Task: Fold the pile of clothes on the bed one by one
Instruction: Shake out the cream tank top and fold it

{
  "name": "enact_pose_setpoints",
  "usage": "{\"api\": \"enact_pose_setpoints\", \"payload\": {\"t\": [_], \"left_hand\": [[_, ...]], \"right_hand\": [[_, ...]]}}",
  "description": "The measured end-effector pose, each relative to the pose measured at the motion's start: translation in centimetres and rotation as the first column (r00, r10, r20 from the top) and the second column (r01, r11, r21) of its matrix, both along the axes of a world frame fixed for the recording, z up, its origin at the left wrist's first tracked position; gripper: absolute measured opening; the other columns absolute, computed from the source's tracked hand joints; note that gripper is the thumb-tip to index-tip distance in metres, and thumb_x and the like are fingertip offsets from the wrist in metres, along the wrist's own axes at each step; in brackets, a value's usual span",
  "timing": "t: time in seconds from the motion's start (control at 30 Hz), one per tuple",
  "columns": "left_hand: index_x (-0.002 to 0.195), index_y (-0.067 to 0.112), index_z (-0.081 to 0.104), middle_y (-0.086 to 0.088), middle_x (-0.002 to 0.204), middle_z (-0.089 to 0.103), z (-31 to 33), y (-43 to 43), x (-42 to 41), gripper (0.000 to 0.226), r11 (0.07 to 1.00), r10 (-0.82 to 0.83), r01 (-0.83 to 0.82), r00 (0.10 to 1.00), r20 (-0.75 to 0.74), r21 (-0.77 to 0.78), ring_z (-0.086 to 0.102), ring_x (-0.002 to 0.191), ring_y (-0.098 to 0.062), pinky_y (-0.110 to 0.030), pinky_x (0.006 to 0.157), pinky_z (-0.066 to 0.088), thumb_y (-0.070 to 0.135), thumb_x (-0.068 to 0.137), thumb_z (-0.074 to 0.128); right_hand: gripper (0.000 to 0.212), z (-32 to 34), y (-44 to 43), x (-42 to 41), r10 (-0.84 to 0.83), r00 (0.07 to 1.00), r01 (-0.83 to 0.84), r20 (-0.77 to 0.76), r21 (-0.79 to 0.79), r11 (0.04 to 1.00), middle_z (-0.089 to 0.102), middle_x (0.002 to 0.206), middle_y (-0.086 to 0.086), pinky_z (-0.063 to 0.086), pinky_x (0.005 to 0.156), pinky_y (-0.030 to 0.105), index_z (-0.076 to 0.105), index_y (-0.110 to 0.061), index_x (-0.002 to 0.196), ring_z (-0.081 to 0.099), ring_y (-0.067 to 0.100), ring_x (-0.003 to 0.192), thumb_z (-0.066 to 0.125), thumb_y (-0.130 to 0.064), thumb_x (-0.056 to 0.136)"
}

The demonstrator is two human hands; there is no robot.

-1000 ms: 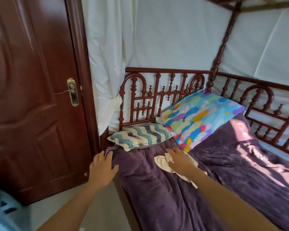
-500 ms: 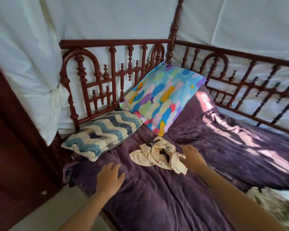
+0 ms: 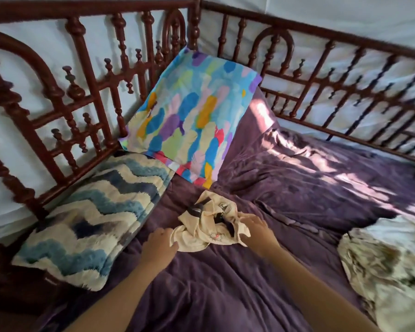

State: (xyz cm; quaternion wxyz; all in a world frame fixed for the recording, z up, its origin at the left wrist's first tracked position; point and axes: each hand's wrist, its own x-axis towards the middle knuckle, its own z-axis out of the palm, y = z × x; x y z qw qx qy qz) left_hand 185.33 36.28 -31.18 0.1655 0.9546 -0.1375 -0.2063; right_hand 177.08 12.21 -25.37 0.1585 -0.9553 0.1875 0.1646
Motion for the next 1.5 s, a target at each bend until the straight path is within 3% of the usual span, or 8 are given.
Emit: {"api": "enact_pose_setpoints", "payload": {"t": [0.3,0.47,0.6,0.7,1.07,1.2,1.37,1.5], "left_hand": [[0.130,0.013,0.043,-0.010,0.129,0.050,-5.7,-6.4,10.5,0.046,0.991,-0.132,0.123,0.971,-0.200,-0.057,0.047,0.121,-0.027,-0.038,0.095,0.040,0.041,0.093,0.045],[0.140,0.013,0.030,-0.013,0.139,0.042,-8.9,-11.0,11.5,0.081,1.000,0.018,-0.025,0.900,-0.435,-0.011,0.040,0.128,-0.032,-0.040,0.102,0.036,0.057,0.078,0.060],[0.119,0.011,0.050,-0.014,0.125,0.054,-10.1,-12.6,12.0,0.040,0.979,0.196,-0.205,0.903,-0.381,0.019,0.046,0.118,-0.034,-0.038,0.091,0.040,0.036,0.088,0.055],[0.079,0.007,0.052,-0.021,0.101,0.063,-10.2,-11.8,11.7,0.010,0.909,0.263,-0.370,0.868,-0.422,-0.193,0.056,0.101,-0.038,-0.035,0.074,0.037,0.012,0.087,0.055],[0.079,0.022,0.060,0.007,0.062,0.065,2.4,-3.9,16.0,0.011,0.528,0.003,-0.297,0.938,-0.348,-0.796,0.058,0.062,0.004,-0.008,0.060,0.042,0.013,0.083,0.063],[0.081,0.024,0.060,0.023,0.063,0.066,9.0,-1.4,16.7,0.029,0.525,-0.084,-0.132,0.975,-0.206,-0.840,0.059,0.062,0.008,-0.007,0.061,0.043,-0.006,0.085,0.059],[0.067,0.038,0.069,0.022,0.062,0.065,16.8,0.4,15.7,0.047,0.556,-0.206,0.047,0.975,-0.083,-0.830,0.058,0.062,0.010,-0.008,0.062,0.043,-0.005,0.084,0.062],[0.068,0.055,0.066,0.023,0.063,0.065,23.7,1.0,14.3,0.064,0.577,-0.339,0.276,0.937,0.083,-0.768,0.058,0.063,0.009,-0.008,0.063,0.043,-0.007,0.083,0.062]], "right_hand": [[0.056,-1.6,-0.1,3.1,-0.270,0.958,0.269,-0.095,-0.018,0.963,0.033,0.147,-0.003,0.028,0.109,0.030,0.038,-0.026,0.140,0.028,0.019,0.135,0.041,-0.049,0.089],[0.048,-2.6,0.0,0.6,-0.437,0.892,0.440,-0.119,0.002,0.898,0.039,0.139,-0.005,0.028,0.105,0.025,0.044,-0.027,0.136,0.033,0.018,0.130,0.048,-0.036,0.089],[0.084,-4.2,-0.8,-0.5,-0.536,0.839,0.539,-0.093,0.014,0.842,0.048,0.132,0.002,0.031,0.102,0.028,0.053,-0.021,0.128,0.044,0.026,0.123,0.023,-0.060,0.060],[0.061,-4.6,-0.3,0.5,-0.571,0.810,0.581,-0.133,0.050,0.812,0.046,0.134,0.002,0.032,0.102,0.027,0.049,-0.021,0.132,0.042,0.022,0.122,0.038,-0.047,0.078],[0.059,-2.7,5.3,12.8,-0.315,0.944,0.273,0.101,0.298,0.915,0.032,0.146,-0.003,0.029,0.108,0.028,0.030,-0.023,0.143,0.032,0.016,0.133,0.056,-0.021,0.090],[0.076,1.3,7.3,16.0,-0.310,0.902,0.162,0.301,0.429,0.888,0.029,0.130,-0.013,0.031,0.109,0.033,0.024,-0.024,0.144,0.033,0.009,0.125,0.066,-0.013,0.082],[0.070,8.3,8.6,17.6,-0.421,0.854,0.024,0.305,0.786,0.618,0.037,0.139,-0.005,0.036,0.095,0.018,0.033,-0.024,0.140,0.036,0.007,0.125,0.063,0.002,0.082],[0.063,14.3,8.7,16.8,-0.310,0.823,-0.157,0.477,0.714,0.682,0.047,0.124,-0.002,0.035,0.087,0.005,0.041,-0.019,0.134,0.044,0.010,0.116,0.060,0.011,0.081]]}}
